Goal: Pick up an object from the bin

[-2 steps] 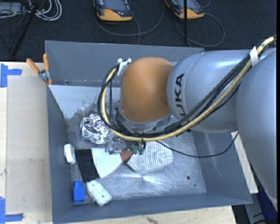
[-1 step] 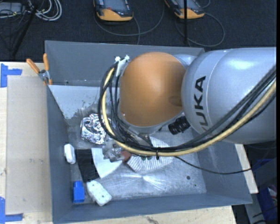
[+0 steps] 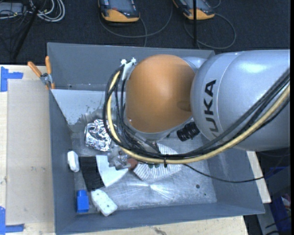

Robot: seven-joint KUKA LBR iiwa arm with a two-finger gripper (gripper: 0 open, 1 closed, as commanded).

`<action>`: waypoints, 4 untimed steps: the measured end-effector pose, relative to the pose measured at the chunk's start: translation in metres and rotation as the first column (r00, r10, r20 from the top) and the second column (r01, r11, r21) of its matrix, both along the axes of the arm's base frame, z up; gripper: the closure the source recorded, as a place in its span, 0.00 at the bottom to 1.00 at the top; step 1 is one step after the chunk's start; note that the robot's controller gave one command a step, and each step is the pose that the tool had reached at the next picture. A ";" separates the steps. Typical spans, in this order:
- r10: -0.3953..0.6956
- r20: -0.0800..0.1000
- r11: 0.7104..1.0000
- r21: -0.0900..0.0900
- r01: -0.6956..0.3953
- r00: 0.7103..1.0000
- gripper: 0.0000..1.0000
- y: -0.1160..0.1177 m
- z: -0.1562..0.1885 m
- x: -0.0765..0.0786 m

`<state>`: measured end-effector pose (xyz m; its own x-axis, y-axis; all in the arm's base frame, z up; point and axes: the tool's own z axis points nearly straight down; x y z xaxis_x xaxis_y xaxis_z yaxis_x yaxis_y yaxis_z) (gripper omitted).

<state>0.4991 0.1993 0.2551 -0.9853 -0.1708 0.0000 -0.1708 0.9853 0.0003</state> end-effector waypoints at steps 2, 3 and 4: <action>0.018 -0.002 1.000 -0.001 -0.018 1.000 0.00 0.038 -0.085 -0.021; 0.048 0.004 0.999 0.002 -0.048 0.999 0.00 0.032 -0.137 -0.022; -0.059 -0.009 0.998 0.001 0.059 0.998 1.00 0.007 -0.181 -0.024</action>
Offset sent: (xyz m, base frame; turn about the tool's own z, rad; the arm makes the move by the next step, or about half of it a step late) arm 0.0000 0.0000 0.0000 0.0000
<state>0.4749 0.2064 0.0744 -0.9936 -0.1126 0.0089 -0.1126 0.9936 0.0034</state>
